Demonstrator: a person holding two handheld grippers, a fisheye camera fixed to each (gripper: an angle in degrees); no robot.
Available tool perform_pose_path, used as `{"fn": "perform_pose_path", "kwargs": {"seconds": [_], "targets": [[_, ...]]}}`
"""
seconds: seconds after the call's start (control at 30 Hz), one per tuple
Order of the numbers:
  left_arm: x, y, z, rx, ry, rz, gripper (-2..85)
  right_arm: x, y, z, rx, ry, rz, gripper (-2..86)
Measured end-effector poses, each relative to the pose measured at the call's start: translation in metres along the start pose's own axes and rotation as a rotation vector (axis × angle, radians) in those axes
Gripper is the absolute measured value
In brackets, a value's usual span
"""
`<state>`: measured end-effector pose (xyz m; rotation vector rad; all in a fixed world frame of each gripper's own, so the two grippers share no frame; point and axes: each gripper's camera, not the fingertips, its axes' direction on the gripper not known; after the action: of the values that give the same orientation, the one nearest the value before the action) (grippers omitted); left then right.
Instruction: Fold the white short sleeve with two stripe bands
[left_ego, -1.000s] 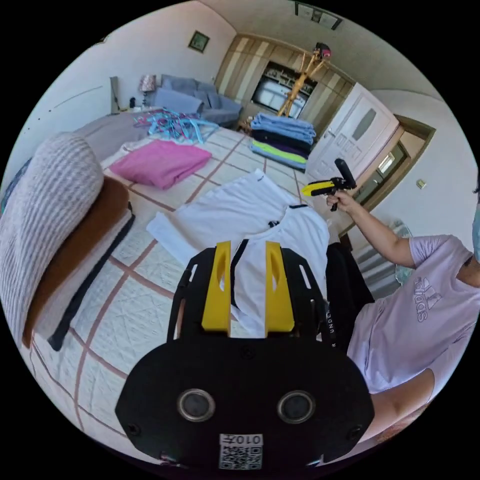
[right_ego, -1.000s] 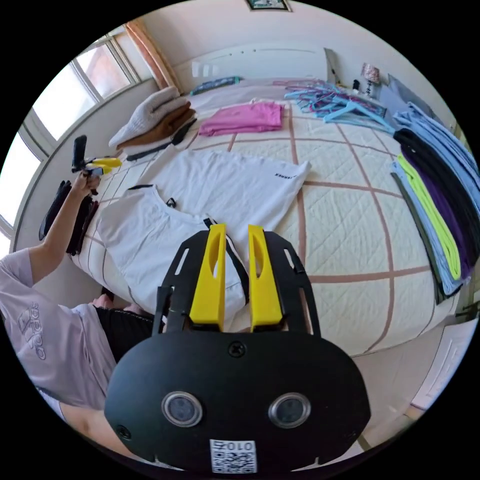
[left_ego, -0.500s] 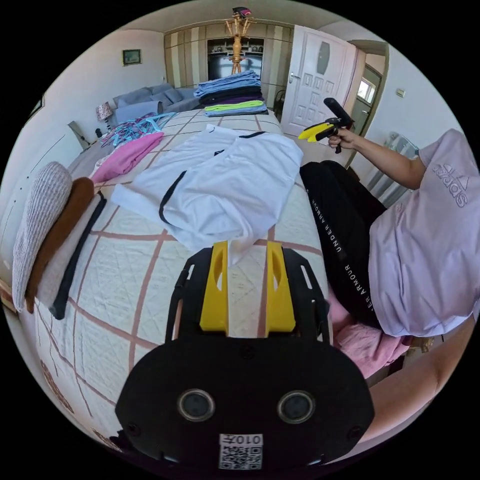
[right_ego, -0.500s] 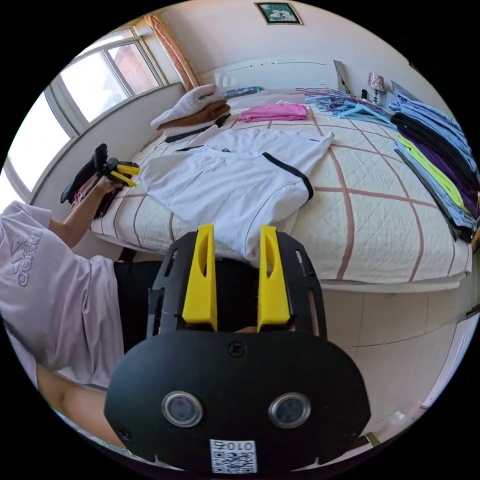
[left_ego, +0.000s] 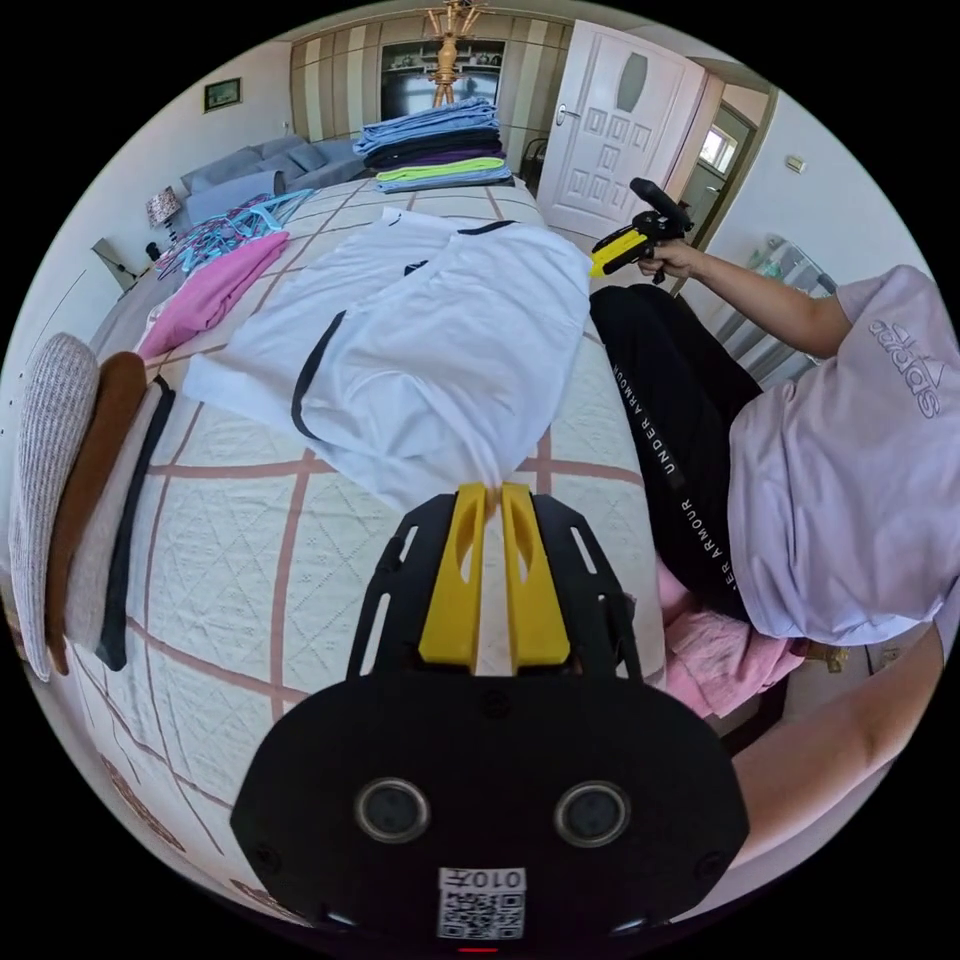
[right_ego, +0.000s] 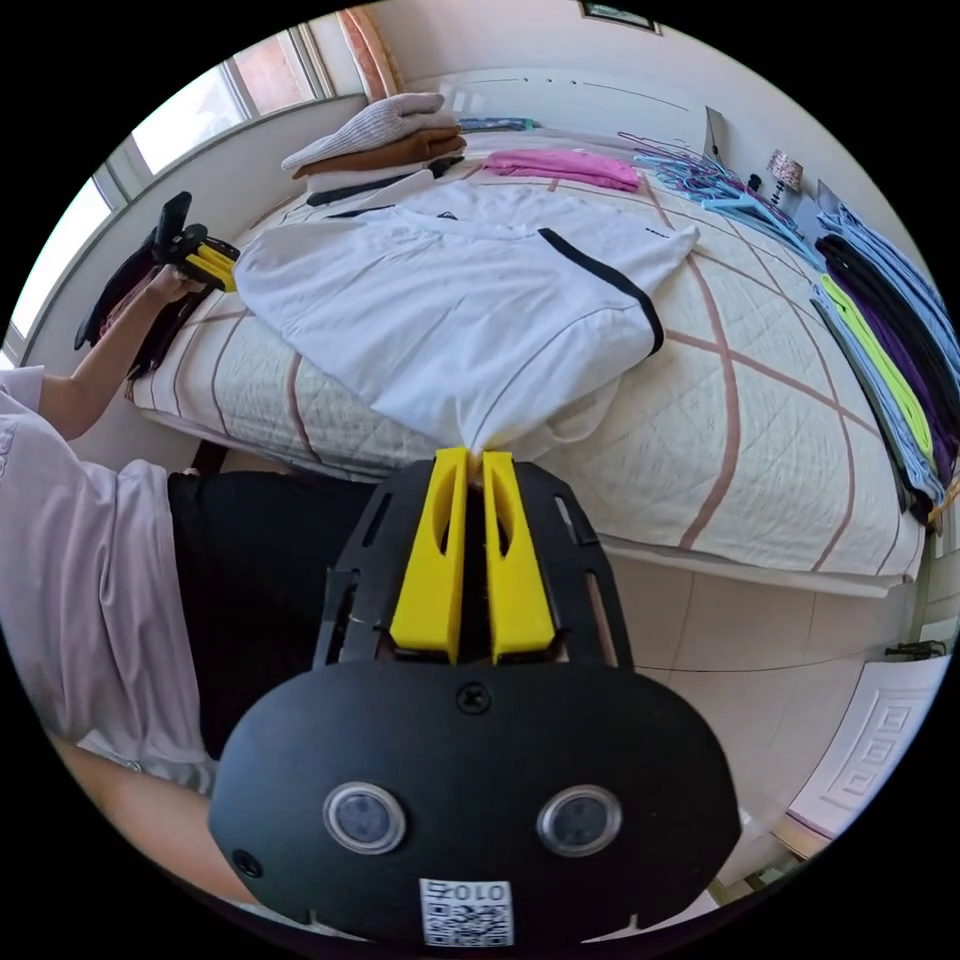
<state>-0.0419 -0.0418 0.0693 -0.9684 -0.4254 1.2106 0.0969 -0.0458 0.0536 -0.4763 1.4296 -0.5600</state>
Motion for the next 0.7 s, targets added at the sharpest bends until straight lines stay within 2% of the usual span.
{"fn": "perform_pose_path", "kwargs": {"seconds": [0.23,0.37,0.47,0.57,0.7], "targets": [[0.025,0.020,-0.035,0.005,0.038,-0.082,0.4,-0.004,0.031,-0.034,0.056,-0.027,-0.029,3.6],[0.038,0.042,-0.010,-0.028,0.104,-0.152,0.3,-0.005,0.040,-0.006,-0.046,-0.084,-0.027,3.7],[0.050,0.052,0.012,-0.060,0.100,-0.215,0.5,-0.020,0.036,0.005,-0.091,-0.036,-0.045,3.8],[0.052,0.061,0.015,-0.010,0.084,-0.252,1.2,-0.023,0.035,0.014,-0.116,-0.043,-0.039,4.0],[0.042,0.079,-0.005,0.059,0.167,-0.291,3.5,-0.036,0.043,0.017,-0.114,-0.037,-0.053,5.2]]}}
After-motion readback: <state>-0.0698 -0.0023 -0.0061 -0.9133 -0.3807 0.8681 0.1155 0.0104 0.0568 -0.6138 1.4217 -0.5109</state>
